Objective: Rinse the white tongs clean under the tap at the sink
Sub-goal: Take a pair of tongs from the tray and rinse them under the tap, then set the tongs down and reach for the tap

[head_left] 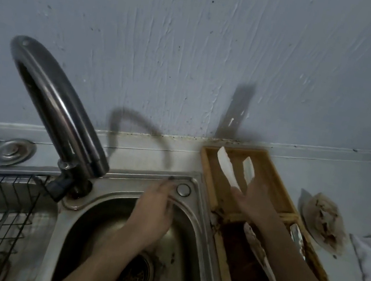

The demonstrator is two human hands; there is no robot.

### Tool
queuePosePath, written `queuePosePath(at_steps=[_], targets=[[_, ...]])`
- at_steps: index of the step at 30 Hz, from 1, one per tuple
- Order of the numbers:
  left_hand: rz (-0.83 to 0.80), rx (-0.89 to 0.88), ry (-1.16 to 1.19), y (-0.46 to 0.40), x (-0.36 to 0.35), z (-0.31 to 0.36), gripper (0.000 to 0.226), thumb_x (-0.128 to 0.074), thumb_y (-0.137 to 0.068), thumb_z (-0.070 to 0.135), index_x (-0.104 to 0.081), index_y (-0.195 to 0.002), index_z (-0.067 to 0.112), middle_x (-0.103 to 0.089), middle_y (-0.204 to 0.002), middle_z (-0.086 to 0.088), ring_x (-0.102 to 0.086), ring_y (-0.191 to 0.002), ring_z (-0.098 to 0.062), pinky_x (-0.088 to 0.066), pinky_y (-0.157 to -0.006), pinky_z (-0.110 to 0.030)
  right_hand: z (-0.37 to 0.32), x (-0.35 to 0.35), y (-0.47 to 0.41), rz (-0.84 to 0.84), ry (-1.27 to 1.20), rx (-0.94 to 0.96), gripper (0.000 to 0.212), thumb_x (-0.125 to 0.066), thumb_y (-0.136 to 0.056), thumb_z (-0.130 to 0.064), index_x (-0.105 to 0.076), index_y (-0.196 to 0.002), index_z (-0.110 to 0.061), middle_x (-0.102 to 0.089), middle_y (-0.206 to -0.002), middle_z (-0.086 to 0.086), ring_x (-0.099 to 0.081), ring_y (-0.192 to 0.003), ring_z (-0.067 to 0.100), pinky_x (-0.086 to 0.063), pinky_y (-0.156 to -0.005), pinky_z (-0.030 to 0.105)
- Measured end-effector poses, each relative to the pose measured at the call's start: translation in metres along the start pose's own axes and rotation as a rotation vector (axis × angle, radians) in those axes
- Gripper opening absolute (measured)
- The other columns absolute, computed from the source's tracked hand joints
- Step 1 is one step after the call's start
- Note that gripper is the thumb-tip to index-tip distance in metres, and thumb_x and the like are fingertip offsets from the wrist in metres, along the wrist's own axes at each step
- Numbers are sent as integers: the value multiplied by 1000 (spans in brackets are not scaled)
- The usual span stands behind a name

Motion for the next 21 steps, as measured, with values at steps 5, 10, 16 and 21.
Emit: queuePosePath(at_steps=[5, 10, 16, 21], targets=[[-185, -312, -257, -34, -40, 43, 48, -45, -89, 8, -47, -135, 19, -50, -139, -2, -44, -130, -19, -36, -109, -34, 17, 8, -16, 50, 41, 13, 67, -64, -83, -38, -37, -132, -2, -54, -122, 19, -58, -100, 29, -51, -81, 36], [-322, -363, -501, -51, -61, 57, 57, -42, -91, 8, -31, -145, 21, -29, -155, 0, -21, -142, -28, -18, -117, -43, 19, 5, -26, 72, 3, 64, 72, -67, -81, -31, -31, -139, -5, -47, -135, 18, -51, -116, 30, -41, -84, 29], [-395, -309, -565, -46, -84, 41, 73, -50, -85, 4, -21, -150, 22, -17, -159, -2, -11, -144, -37, -14, -116, -54, 17, -2, -38, 102, -104, 57, 74, -70, -79, -25, -31, -139, -8, -49, -134, 14, -53, -113, 27, -40, -76, 25], [-378, -306, -480, -44, -84, 45, 70, -48, -87, 1, -20, -150, 13, -11, -160, -8, -8, -146, -34, -11, -118, -46, 19, -6, -46, 117, -117, 47, 76, -74, -75, -31, -36, -136, -8, -52, -131, 14, -53, -116, 29, -45, -86, 32]])
Point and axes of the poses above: each hand's wrist, its own y-axis away from the middle knuckle, its own x-axis out of the back of the hand, z = x × y, the point moved 5 cm from there along -y, towards the middle knuckle
